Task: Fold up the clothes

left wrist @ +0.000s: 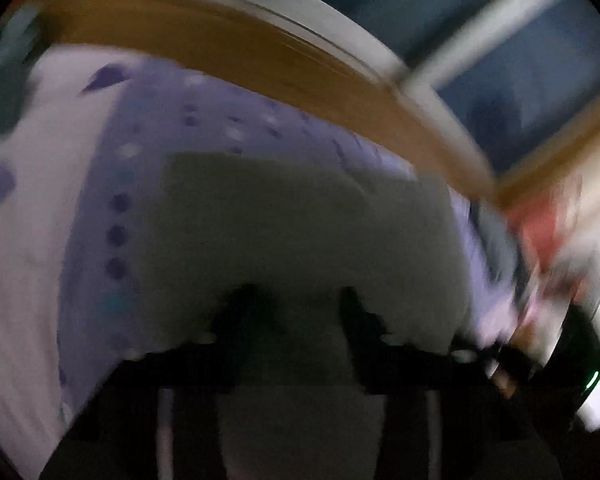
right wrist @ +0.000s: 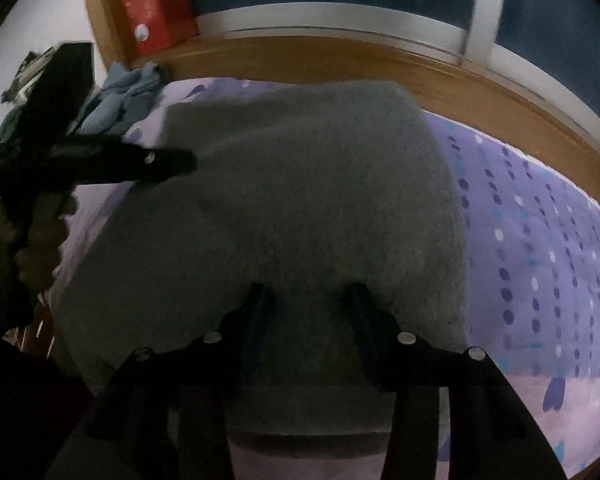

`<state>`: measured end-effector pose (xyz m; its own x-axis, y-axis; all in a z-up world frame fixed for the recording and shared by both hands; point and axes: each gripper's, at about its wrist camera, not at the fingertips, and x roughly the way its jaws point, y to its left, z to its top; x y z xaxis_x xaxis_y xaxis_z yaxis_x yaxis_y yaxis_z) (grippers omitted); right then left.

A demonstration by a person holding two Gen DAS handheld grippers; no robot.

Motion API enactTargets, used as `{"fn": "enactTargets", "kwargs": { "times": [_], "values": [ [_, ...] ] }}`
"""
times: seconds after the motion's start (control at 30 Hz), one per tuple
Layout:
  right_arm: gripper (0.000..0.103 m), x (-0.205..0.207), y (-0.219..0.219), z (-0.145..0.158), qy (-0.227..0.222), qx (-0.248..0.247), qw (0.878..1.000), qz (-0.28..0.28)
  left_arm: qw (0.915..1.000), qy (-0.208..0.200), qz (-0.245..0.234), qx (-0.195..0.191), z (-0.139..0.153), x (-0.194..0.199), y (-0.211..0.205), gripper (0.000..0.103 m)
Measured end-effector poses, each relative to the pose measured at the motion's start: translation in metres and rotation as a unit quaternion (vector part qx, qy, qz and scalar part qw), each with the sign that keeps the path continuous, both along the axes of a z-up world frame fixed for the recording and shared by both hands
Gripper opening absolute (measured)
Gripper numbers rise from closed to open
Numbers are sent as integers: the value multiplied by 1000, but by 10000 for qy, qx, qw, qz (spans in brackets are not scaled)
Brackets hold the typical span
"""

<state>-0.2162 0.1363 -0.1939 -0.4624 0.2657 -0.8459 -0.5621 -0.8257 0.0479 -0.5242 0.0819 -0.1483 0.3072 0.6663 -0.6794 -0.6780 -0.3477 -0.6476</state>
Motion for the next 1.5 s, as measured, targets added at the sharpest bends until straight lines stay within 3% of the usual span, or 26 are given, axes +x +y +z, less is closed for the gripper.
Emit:
{"fn": "enactTargets", "kwargs": {
  "times": [0.07, 0.1, 0.13, 0.17, 0.2, 0.23, 0.3, 0.5, 0.63, 0.73, 0.8, 0.87, 0.93, 1.03, 1.07, 1.13, 1.17, 1.2, 1.23, 1.27, 1.33, 1.5],
  "values": [
    [50, 5, 8, 1, 136, -272, 9993, 228, 9989, -276, 381, -67, 5, -10, -6, 23],
    [57, 8, 10, 3, 235, -421, 9981, 370, 9979, -323, 557, 78, 12, -12, -12, 39],
    [64, 16, 11, 9, 422, -650, 9954, 569, 9963, -369, 726, 269, 20, -14, -19, 72],
    [79, 29, 12, 13, 761, -964, 9894, 773, 9943, -485, 762, 564, 26, -14, -27, 89],
    [80, 44, 16, 24, 1228, -1155, 9822, 834, 9912, -622, 756, 890, 32, -12, -35, 102],
    [80, 60, 21, 34, 1693, -1285, 9734, 856, 9899, -638, 747, 1018, 36, -9, -40, 103],
    [83, 82, 40, 44, 2300, -1294, 9624, 645, 9916, -584, 793, 845, 35, -1, -43, 103],
    [87, 86, 110, 2, 1650, -2006, 9653, -266, 9934, -587, 970, 143, 13, 25, -45, 103],
    [87, 58, 119, -29, 1358, -2697, 9528, -310, 9919, -838, 683, -667, -13, 45, -36, 102],
    [87, 40, 117, -43, 1158, -3065, 9443, -298, 9950, -579, 413, -708, -11, 58, -30, 102],
    [97, 30, 116, -46, 1085, -3203, 9402, -405, 9942, -672, 289, -792, -12, 59, -25, 102],
    [103, 16, 112, -47, 826, -3262, 9408, -404, 9907, -1094, 291, -758, -15, 52, -23, 102],
    [103, 2, 107, -48, 566, -3318, 9408, -402, 9803, -1826, 302, -692, -22, 39, -21, 102],
    [103, -10, 99, -49, 208, -3291, 9436, -305, 9733, -2185, 82, -693, -25, 33, -15, 101],
    [103, -16, 96, -49, 104, -3257, 9450, -271, 9720, -2243, -20, -699, -25, 33, -13, 101],
    [90, -26, 91, -48, -15, -3193, 9473, -235, 9755, -2036, -324, -767, -22, 38, -3, 101],
    [68, -29, 90, -48, 15, -3273, 9447, -216, 9779, -1874, -396, -837, -20, 41, 1, 101],
    [62, -28, 90, -51, 101, -3463, 9376, -290, 9802, -1699, -443, -916, -17, 44, 4, 96],
    [60, -27, 88, -52, 182, -3591, 9325, -344, 9821, -1524, -489, -995, -14, 46, 7, 73],
    [54, -27, 85, -50, 253, -3557, 9336, -348, 9827, -1463, -463, -1038, -12, 47, 7, 59],
    [48, -27, 79, -45, 396, -3487, 9357, -354, 9831, -1413, -367, -1103, -9, 48, 5, 43],
    [43, -17, 67, -23, 881, -3324, 9375, -531, 9905, -1166, -291, -662, 28, 54, -1, 36]
  ]
}}
